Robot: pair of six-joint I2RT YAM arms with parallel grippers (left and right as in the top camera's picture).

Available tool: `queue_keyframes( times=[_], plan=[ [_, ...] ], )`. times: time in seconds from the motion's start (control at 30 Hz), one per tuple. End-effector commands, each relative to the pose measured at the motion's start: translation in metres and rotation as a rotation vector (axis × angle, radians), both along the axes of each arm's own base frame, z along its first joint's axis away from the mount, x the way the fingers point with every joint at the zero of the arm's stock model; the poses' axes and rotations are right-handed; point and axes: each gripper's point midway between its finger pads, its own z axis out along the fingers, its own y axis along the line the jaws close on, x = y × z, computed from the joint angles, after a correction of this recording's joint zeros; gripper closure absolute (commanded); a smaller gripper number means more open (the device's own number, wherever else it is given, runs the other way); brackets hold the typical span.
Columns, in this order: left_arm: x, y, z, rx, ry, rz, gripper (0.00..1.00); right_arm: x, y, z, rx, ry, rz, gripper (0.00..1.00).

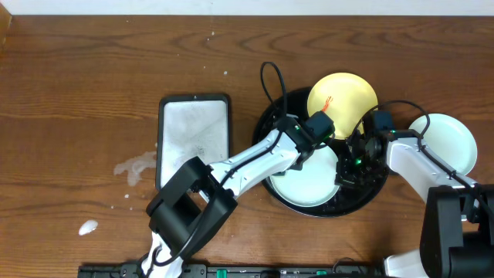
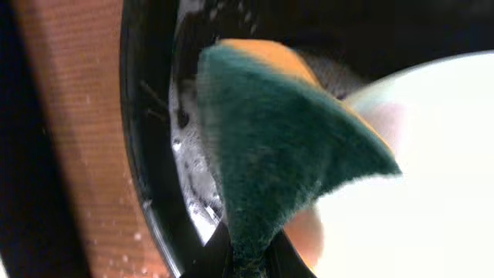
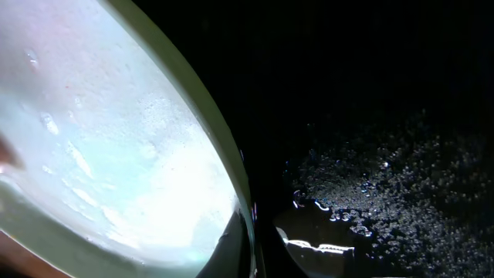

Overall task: Clean dirty plates on tray and stack at the side
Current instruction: 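Scrub the second pale green plate with the sponge while right gripper holds it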

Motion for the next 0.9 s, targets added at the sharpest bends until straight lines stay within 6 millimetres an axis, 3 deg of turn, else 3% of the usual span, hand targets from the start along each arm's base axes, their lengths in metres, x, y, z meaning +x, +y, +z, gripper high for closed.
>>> queue_keyframes(
  times=[0.0,0.27,0.7,0.77,0.87],
  plan=[
    [0.002,-0.007,-0.016,-0.059,0.058,-0.006,0.93,-0.003,-0.024,-0.010,-0.129,0.012,-0.006,0.99],
    [-0.039,-0.094,-0.022,-0.488,0.327,-0.112,0.92,-0.003,-0.024,-0.010,-0.129,0.012,-0.007,0.99],
    [-0.100,-0.133,-0.020,-0.533,0.432,-0.280,0.92,-0.003,-0.024,-0.010,-0.129,0.012,-0.007,0.99],
    [-0.104,-0.135,-0.020,-0.526,0.426,-0.313,0.92,-0.003,-0.024,-0.010,-0.128,0.012,-0.007,0.99],
    [-0.093,-0.125,-0.024,-0.486,0.396,-0.279,0.92,-0.004,-0.024,-0.010,-0.129,0.017,-0.006,0.99]
  ],
)
